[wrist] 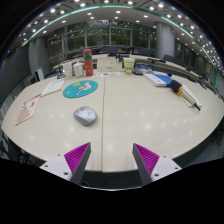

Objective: Arrange mouse

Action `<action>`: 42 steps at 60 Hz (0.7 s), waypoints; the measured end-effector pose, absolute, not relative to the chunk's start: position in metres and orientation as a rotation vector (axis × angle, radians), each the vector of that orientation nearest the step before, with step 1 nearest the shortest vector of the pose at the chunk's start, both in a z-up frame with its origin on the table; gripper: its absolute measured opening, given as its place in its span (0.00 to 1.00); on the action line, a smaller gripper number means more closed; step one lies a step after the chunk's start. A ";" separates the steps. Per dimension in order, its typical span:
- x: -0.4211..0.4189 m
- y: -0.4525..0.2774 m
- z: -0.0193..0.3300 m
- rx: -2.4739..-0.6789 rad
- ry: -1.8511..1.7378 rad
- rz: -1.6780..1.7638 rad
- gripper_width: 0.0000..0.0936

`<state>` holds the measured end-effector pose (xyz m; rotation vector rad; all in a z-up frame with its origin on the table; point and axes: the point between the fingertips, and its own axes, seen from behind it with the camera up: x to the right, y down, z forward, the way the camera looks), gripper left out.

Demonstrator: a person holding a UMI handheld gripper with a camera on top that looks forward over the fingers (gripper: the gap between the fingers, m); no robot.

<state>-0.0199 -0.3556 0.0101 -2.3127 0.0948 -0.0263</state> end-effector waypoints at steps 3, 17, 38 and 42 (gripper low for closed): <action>-0.042 -0.338 0.005 -2.305 0.080 -0.032 0.92; -0.079 -0.258 -0.014 -2.279 0.033 -0.071 0.91; -0.083 -0.187 -0.011 -2.261 0.024 -0.118 0.87; -0.087 -0.181 -0.012 -2.257 0.031 -0.108 0.82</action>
